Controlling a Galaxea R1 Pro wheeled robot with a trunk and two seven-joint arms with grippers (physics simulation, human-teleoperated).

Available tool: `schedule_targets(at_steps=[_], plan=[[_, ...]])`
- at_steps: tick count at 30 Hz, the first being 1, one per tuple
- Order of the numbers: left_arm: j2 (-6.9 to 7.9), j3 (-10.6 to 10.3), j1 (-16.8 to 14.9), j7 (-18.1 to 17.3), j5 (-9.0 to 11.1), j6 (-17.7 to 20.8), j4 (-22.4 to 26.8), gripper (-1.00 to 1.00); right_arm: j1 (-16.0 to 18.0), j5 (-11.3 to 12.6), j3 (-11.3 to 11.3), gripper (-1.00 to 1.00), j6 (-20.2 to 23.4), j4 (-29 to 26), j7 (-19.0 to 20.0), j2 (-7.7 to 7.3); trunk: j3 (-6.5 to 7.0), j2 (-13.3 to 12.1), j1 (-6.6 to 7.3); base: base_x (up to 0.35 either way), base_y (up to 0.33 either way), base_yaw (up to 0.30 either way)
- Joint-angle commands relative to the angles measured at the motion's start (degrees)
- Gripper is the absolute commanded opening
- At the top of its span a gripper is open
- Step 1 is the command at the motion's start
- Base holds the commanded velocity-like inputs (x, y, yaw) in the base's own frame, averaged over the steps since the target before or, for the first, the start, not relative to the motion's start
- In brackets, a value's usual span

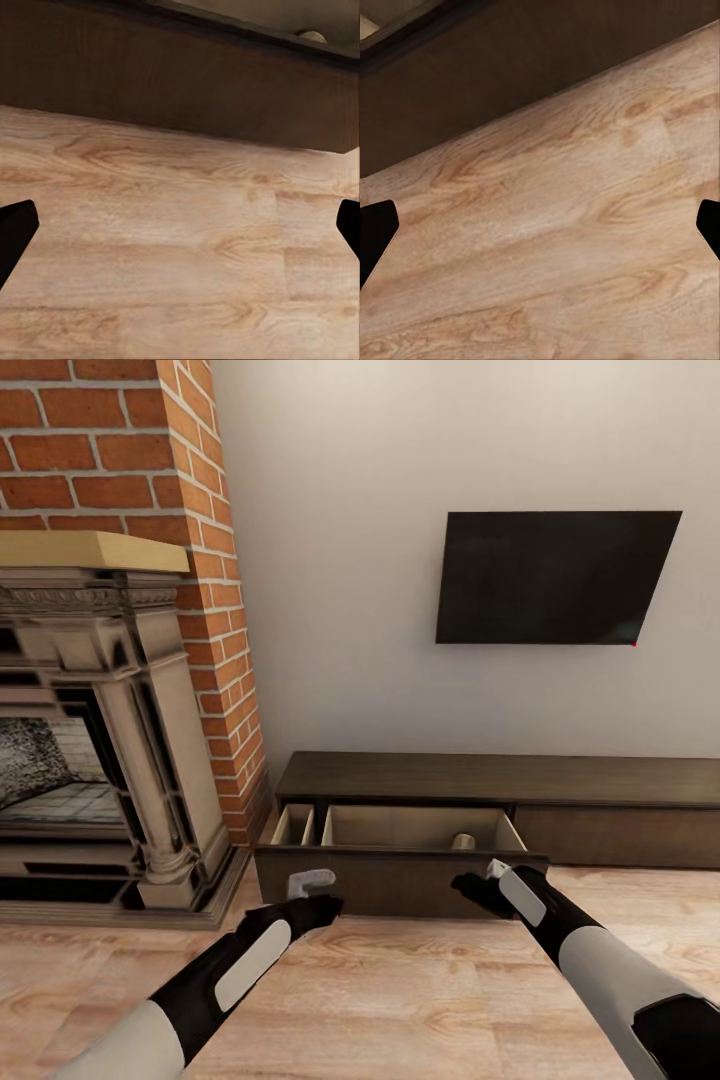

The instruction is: Place each of the two pumpkins and all three candles from the living room inside a cabinet in the living room (use any cabinet), then make sure every cabinet is closed, and position the cauldron so it is next to a table in the living room.

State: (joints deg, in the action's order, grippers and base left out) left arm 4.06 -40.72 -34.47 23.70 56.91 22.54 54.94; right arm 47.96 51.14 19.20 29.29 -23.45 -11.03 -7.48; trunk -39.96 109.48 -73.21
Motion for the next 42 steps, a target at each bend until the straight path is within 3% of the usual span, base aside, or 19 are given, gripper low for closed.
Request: schedule_targets(at_steps=[1, 3, 8, 10, 15, 18, 21, 26, 30, 36, 38, 42], plan=[[-0.02, -0.4, 0.0, 0.4, 0.5, -2.0, -1.1, 1.0, 0.0, 0.6, 0.5, 1.0, -0.7, -0.2, -0.5, -0.1, -0.06, 0.0, 0.01, 0.0, 0.0, 0.0], [-0.1, -1.3, 0.5, 0.3, 0.4, -5.0, -2.2, 1.0, 0.0, 0.5, 0.6, 1.0, -3.2, -0.2, -0.5, -0.13, -0.06, 0.0, 0.01, 0.0, 0.0, 0.0], [0.16, -6.7, 2.5, 0.4, 0.4, -13.8, -4.3, 1.0, -0.3, -0.1, 1.4, 1.0, -10.6, -0.2, -0.5, -0.16, -0.06, 0.0, 0.01, 0.0, 0.0, 0.0], [-0.08, -7.9, 2.8, 0.3, 0.3, -16.9, -6.7, 1.0, -0.7, -1.6, 2.8, 1.0, -13.3, -0.3, -0.5, -0.06, -0.06, 0.0, 0.01, 0.0, 0.0, 0.0], [-0.77, -10.9, 3.0, 0.2, 0.4, -21.5, -12.0, 1.0, -1.4, -4.7, 6.2, 1.0, -25.0, -0.5, -0.6, 0.31, -0.06, 0.0, 0.01, 0.0, 0.0, 0.0], [-1.74, -13.6, 3.0, 0.2, 0.5, -25.5, -14.7, 1.0, -5.4, -5.6, 7.7, 1.0, -30.1, -0.2, -0.5, 0.81, -0.24, 0.4, -0.21, 0.0, 0.0, 0.0], [-2.1, -16.2, 3.0, 0.3, 0.5, -27.3, -16.5, 1.0, -8.9, -8.5, 10.1, 1.0, -35.7, 0.0, -0.8, 2.54, -0.78, 1.6, -0.87, 0.0, 0.0, 0.0], [-2.18, -16.9, 3.0, 0.2, 0.5, -29.0, -17.7, 1.0, -10.0, -11.5, 11.4, 1.0, -37.8, 1.3, -1.1, 5.61, -1.68, 3.6, -1.97, 0.0, 0.0, 0.0], [-2.27, -17.1, 3.0, 0.2, 0.3, -29.5, -18.2, 1.0, -10.2, -12.1, 11.6, 1.0, -40.3, 5.3, -1.3, 7.06, -2.4, 5.2, -2.85, 0.0, 0.0, 0.0], [-2.76, -17.2, 3.0, 0.2, 0.1, -29.6, -18.3, 1.0, -10.2, -12.3, 11.6, 1.0, -46.2, 9.6, -1.3, 7.56, -3.47, 7.7, -4.17, 0.0, 0.0, 0.0], [-3.86, -17.7, 3.0, 0.2, -0.1, -29.6, -18.3, 1.0, -10.2, -12.2, 11.5, 1.0, -48.7, 11.8, -1.2, 7.51, -3.83, 8.5, -4.61, 0.0, 0.0, 0.0], [-4.72, -18.7, 3.0, 0.2, -1.6, -29.6, -17.8, 1.0, -10.2, -11.8, 11.5, 1.0, -52.2, 13.4, -1.2, 7.56, -4.55, 10.1, -5.48, 0.0, 0.0, 0.0]])
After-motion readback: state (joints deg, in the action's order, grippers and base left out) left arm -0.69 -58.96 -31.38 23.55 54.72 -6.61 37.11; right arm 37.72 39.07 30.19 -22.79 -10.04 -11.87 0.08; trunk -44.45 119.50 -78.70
